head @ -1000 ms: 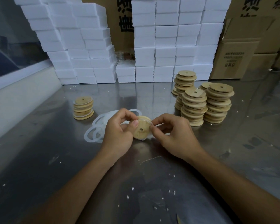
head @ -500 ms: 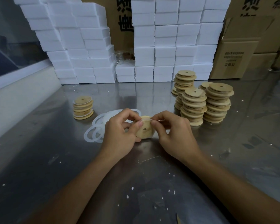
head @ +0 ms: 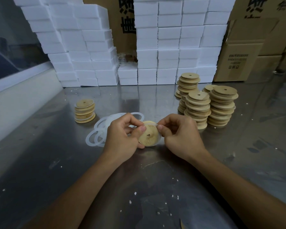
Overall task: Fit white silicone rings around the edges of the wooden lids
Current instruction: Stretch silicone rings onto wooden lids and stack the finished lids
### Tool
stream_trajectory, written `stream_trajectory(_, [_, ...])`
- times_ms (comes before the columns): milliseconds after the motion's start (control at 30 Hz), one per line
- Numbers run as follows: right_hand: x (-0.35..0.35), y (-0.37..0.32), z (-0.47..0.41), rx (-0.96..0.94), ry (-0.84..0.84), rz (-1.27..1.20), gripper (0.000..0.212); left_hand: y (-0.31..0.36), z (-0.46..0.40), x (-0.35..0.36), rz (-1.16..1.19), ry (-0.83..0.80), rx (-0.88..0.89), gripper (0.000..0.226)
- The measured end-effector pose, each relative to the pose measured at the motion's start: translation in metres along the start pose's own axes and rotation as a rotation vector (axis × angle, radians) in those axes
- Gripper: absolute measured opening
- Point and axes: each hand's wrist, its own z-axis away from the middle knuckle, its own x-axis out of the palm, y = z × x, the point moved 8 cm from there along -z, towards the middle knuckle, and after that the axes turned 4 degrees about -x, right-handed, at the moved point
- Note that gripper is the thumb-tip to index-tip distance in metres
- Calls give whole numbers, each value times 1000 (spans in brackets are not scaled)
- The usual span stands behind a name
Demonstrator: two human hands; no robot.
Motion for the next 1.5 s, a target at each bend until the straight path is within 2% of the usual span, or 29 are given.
stream_trajectory(267, [3, -1, 4, -3, -49, -21, 8, -6, 1, -1, 77, 8, -30, 26])
stream_trajectory(367, [3, -7, 5, -68, -53, 17, 3, -4, 1, -2, 106, 1, -29, 30])
stream_trajectory(500, [2, -19, 7, -194, -64, 94, 6, -3, 2, 1, 167, -41, -35, 19])
stream_trajectory(667, [0, -28, 10, -281, -8, 144, 8, -3, 2, 1, 188, -37, -55, 29])
stream_trajectory(967, [-1, -19, 5, -216, 18, 57, 6, -14, 1, 3, 193, -6, -133, 20])
stream_trajectory(1167, [4, -11, 3, -163, -40, -1, 5, -16, 1, 1, 205, 9, -157, 12])
stream_trajectory(1367, [6, 0, 2, -81, -51, -79, 4, -15, 1, 0, 208, 22, -166, 11])
stream_trajectory(1500, [6, -1, 2, -90, -56, -72, 3, -14, 1, 0, 185, 6, -147, 12])
